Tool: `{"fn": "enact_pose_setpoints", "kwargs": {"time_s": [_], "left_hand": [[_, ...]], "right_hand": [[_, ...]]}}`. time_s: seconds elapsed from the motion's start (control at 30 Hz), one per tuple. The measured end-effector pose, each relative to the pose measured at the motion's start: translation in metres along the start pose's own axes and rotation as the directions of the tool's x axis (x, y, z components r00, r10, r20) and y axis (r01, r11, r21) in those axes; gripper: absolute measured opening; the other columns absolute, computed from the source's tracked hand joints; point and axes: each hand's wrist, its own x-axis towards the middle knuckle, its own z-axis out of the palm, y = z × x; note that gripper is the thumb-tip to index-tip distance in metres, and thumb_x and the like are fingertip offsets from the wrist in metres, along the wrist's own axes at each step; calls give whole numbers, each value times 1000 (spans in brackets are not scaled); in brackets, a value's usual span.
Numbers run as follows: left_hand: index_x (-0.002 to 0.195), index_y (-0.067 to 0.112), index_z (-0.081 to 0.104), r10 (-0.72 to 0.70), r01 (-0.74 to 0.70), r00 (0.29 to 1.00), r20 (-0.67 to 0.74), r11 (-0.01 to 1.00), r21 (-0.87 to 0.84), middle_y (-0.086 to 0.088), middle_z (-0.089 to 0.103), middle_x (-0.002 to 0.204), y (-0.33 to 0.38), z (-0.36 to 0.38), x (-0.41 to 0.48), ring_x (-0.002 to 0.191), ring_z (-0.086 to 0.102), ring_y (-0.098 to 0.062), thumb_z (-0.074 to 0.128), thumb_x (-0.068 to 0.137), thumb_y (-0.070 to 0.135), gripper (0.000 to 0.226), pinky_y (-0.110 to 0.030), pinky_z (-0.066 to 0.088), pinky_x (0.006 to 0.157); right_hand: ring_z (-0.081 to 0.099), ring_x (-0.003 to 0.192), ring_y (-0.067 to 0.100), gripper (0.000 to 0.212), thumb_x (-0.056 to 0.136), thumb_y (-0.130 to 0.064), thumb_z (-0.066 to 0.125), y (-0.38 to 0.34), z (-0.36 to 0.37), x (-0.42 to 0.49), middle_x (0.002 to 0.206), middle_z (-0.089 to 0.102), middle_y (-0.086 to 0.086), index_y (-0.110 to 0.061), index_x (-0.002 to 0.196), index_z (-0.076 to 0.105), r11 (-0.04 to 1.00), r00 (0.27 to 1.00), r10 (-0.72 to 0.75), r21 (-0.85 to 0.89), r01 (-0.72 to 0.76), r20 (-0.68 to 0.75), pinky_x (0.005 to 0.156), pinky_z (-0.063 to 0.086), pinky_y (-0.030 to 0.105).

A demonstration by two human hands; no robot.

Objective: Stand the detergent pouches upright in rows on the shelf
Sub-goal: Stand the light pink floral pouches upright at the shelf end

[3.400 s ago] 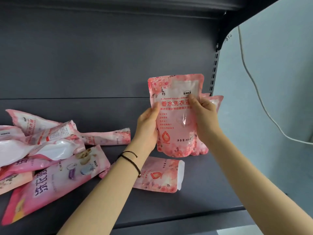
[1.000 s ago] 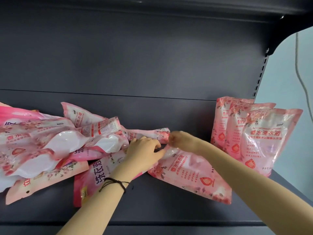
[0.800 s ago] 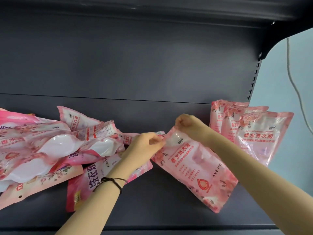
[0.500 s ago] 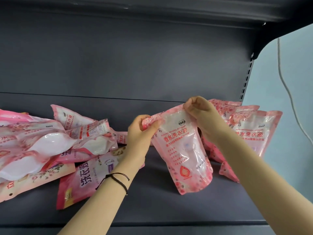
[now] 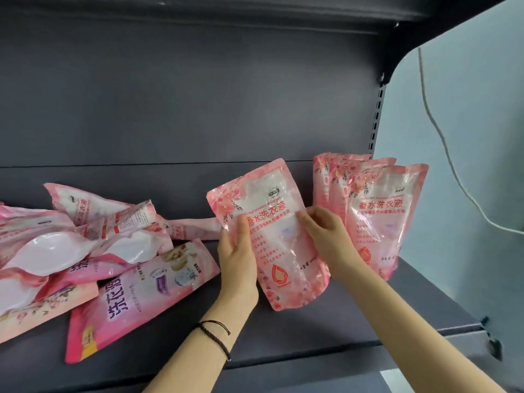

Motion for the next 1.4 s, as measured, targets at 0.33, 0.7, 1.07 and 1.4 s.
{"fn": "enact_pose_setpoints", "kwargs": {"time_s": [0.33, 0.7, 1.07, 1.4], "left_hand": [[136, 38, 41, 283, -293, 956, 77, 936, 197, 45, 49, 119, -16, 90, -35, 111, 42, 26, 40, 92, 58, 48, -6, 39, 93], [123, 31, 54, 313, -385, 906, 285, 889, 247, 19, 65, 111, -78, 152, -53, 106, 60, 1, 40, 96, 48, 34, -16, 49, 88], [92, 25, 60, -148, -717, 685, 713, -306, 626, 9, 64, 83, -12, 87, -39, 72, 57, -11, 30, 96, 57, 43, -30, 43, 60], [75, 24, 41, -182, -557, 721, 669, -726, 403, 0, 62, 77, 71, -2, 9, 74, 59, -24, 40, 89, 51, 30, -30, 31, 59]], "right_hand": [[45, 71, 18, 25, 98, -30, 51, 16, -71, -48, 73, 50, 1, -20, 76, 56, 924, 959, -32, 356, 136, -282, 65, 40, 33], [43, 63, 10, 26, 100, -27, 45, 66, -161, -40, 70, 50, -4, -21, 76, 52, 936, 974, -7, 341, 86, -225, 56, 39, 23], [62, 79, 11, 28, 98, -46, 30, 5, -209, -41, 80, 54, -9, -28, 86, 48, 127, 811, 138, -822, 555, 569, 70, 50, 25], [61, 95, 33, 30, 93, -35, 44, -63, -61, -25, 102, 62, 11, -12, 100, 63, 91, 620, -66, -614, 784, 782, 69, 45, 32]]}}
